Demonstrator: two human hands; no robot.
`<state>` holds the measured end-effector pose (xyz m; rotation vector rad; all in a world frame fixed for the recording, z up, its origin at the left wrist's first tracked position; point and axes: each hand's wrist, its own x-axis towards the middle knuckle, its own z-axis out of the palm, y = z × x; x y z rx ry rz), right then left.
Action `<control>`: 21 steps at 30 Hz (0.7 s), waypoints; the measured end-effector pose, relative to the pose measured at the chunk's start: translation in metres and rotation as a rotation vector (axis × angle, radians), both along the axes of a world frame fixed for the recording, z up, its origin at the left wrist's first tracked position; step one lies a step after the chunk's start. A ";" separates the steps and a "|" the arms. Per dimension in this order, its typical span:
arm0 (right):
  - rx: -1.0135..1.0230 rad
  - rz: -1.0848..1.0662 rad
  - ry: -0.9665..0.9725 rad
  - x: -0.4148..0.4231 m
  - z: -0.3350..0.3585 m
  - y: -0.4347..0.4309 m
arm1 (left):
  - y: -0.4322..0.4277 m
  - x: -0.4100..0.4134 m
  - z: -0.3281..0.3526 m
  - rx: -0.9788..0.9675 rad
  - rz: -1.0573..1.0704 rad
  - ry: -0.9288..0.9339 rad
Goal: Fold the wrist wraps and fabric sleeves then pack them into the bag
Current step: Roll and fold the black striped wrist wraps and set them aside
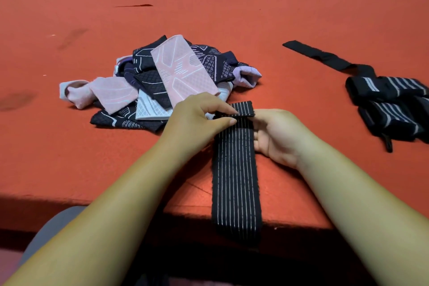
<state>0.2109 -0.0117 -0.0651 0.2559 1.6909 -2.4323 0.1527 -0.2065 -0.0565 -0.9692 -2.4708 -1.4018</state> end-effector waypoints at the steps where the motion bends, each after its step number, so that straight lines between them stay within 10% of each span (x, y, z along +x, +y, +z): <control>1: -0.020 0.006 -0.008 0.000 0.000 0.001 | 0.001 0.000 -0.001 -0.010 0.001 0.011; 15: -0.091 0.046 -0.006 -0.001 -0.004 0.009 | -0.003 0.003 0.007 -0.219 -0.045 0.098; 21: 0.051 0.060 0.168 0.001 -0.004 0.007 | -0.002 0.007 0.008 0.029 0.176 -0.201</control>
